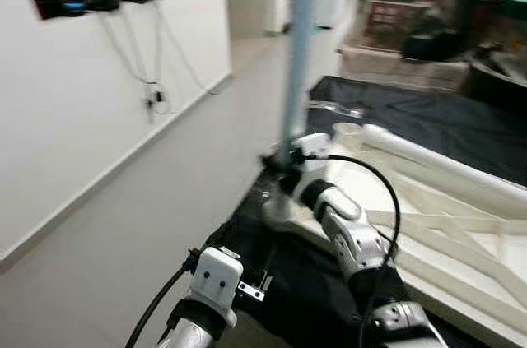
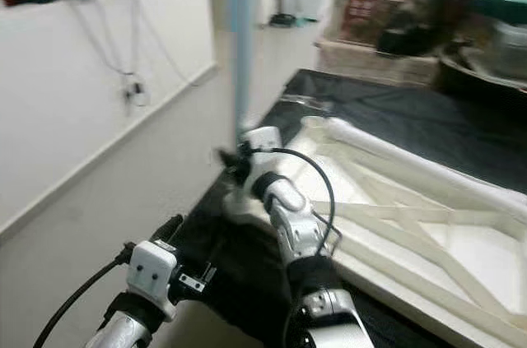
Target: Building children table
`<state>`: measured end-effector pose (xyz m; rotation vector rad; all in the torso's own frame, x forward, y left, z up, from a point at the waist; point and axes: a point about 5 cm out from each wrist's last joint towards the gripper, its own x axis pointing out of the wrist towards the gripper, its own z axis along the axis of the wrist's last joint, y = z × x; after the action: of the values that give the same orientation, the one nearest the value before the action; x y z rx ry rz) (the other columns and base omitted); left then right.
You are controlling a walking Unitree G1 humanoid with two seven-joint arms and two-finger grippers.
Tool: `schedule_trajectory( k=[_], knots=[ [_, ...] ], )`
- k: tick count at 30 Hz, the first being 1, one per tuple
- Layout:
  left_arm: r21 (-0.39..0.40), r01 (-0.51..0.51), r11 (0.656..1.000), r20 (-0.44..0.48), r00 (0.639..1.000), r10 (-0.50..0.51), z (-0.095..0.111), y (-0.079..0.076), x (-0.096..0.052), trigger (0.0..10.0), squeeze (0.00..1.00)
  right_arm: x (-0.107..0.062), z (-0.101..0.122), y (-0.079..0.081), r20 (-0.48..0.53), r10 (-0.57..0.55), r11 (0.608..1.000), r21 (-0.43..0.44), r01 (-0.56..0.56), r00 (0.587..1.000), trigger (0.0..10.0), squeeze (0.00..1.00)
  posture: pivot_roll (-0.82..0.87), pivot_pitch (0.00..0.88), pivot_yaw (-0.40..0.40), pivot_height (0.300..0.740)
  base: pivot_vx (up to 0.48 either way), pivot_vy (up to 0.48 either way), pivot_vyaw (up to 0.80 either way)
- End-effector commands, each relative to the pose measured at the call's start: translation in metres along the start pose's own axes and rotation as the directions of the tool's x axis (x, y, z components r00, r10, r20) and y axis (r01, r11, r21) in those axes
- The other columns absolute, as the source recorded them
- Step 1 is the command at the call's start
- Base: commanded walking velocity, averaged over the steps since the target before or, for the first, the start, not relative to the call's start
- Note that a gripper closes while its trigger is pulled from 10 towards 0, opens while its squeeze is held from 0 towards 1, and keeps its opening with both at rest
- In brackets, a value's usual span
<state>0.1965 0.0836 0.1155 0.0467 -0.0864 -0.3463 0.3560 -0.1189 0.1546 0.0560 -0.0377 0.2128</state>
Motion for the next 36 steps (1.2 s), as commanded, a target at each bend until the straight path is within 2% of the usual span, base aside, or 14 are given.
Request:
schedule_trajectory(
  k=[1, 5, 12, 13, 20, 21, 25, 27, 29, 30, 32, 33, 35, 36],
  knots=[
    [0.001, 0.005, 1.000, -0.023, 1.000, -0.005, -0.004, -0.001, 0.000, 10.0, 0.00, -0.016, -0.011, -0.031, -0.032, -0.239, 0.970, 0.025, 0.240, 0.971, 0.0, 0.00, 0.08, 0.000, -0.020, 0.740, 0.000, 0.000, 0.00],
    [0.002, 0.006, 1.000, -0.023, 1.000, -0.006, -0.004, -0.001, 0.000, 10.0, 0.00, -0.030, -0.020, -0.035, -0.117, -0.409, 0.910, 0.024, 0.415, 0.905, 0.0, 0.00, 0.08, 0.000, -0.020, 0.740, 0.000, 0.000, 0.00],
    [0.002, 0.005, 1.000, -0.023, 1.000, -0.005, -0.004, -0.001, 0.000, 10.0, 0.00, -0.028, -0.020, -0.030, -0.128, -0.481, 0.875, -0.007, 0.484, 0.867, 0.0, 0.00, 0.08, 0.000, -0.022, 0.740, 0.000, 0.000, 0.00],
    [0.002, 0.005, 1.000, -0.022, 1.000, -0.005, -0.004, -0.001, 0.000, 10.0, 0.00, -0.021, -0.015, -0.020, -0.098, -0.394, 0.914, 0.066, 0.401, 0.914, 10.0, 1.00, 0.08, 0.000, -0.024, 0.740, 0.000, 0.000, 0.00],
    [0.000, 0.004, 1.000, -0.021, 1.000, -0.004, -0.003, -0.001, 0.001, 10.0, 0.00, -0.004, 0.006, -0.001, 0.026, -0.227, 0.963, 0.156, 0.220, 0.974, 10.0, 1.00, 0.08, 0.000, -0.024, 0.740, 0.000, 0.000, 0.00],
    [0.000, 0.003, 1.000, -0.021, 1.000, -0.003, -0.003, -0.001, 0.001, 10.0, 0.00, 0.002, 0.013, 0.001, 0.059, -0.168, 0.972, 0.174, 0.155, 0.984, 10.0, 0.00, 0.08, 0.000, -0.024, 0.740, 0.000, 0.000, 0.00],
    [-0.001, 0.003, 1.000, -0.020, 1.000, -0.003, -0.003, -0.001, 0.001, 10.0, 0.00, 0.012, 0.026, 0.007, 0.108, 0.036, 0.961, 0.270, -0.064, 0.994, 10.0, 0.00, 0.08, 0.000, -0.024, 0.740, 0.000, 0.000, 0.00],
    [-0.001, 0.002, 1.000, -0.020, 1.000, -0.002, -0.003, -0.001, 0.002, 10.0, 0.00, 0.014, 0.034, 0.016, 0.135, 0.358, 0.874, 0.301, -0.382, 0.924, 10.0, 0.00, 0.08, 0.000, -0.026, 0.740, 0.000, 0.000, 0.00],
    [-0.001, 0.002, 1.000, -0.020, 1.000, -0.002, -0.003, -0.001, 0.002, 10.0, 0.00, 0.009, 0.036, 0.018, 0.128, 0.520, 0.796, 0.286, -0.533, 0.845, 10.0, 0.00, 0.08, 0.000, -0.028, 0.740, 0.000, 0.000, 0.00],
    [-0.001, 0.002, 1.000, -0.020, 1.000, -0.002, -0.003, -0.001, 0.002, 10.0, 0.00, 0.009, 0.036, 0.018, 0.128, 0.520, 0.796, 0.286, -0.533, 0.845, 10.0, 0.00, 0.08, 0.000, -0.028, 0.740, 0.000, 0.000, 0.00],
    [-0.001, 0.001, 1.000, -0.019, 1.000, -0.001, -0.003, 0.000, 0.002, 10.0, 0.00, -0.004, 0.031, 0.018, 0.057, 0.749, 0.629, 0.253, -0.735, 0.660, 10.0, 0.00, 0.08, 0.000, -0.028, 0.740, 0.000, 0.000, 0.00],
    [-0.001, 0.001, 1.000, -0.019, 1.000, -0.001, -0.003, 0.000, 0.002, 10.0, 0.00, -0.004, 0.031, 0.018, 0.057, 0.749, 0.629, 0.253, -0.735, 0.660, 10.0, 0.00, 0.08, 0.000, -0.028, 0.740, 0.000, 0.000, 0.00],
    [-0.001, 0.002, 1.000, -0.019, 1.000, -0.002, -0.003, 0.000, 0.002, 10.0, 0.00, -0.014, 0.022, 0.019, -0.023, 0.885, 0.456, 0.251, -0.854, 0.466, 10.0, 0.00, 0.08, 0.000, -0.024, 0.740, 0.000, 0.000, 0.00],
    [-0.001, 0.002, 1.000, -0.019, 1.000, -0.002, -0.003, 0.000, 0.002, 10.0, 0.00, -0.014, 0.022, 0.019, -0.023, 0.885, 0.456, 0.251, -0.854, 0.466, 10.0, 0.00, 0.08, 0.000, -0.024, 0.740, 0.000, 0.000, 0.00]
  ],
)
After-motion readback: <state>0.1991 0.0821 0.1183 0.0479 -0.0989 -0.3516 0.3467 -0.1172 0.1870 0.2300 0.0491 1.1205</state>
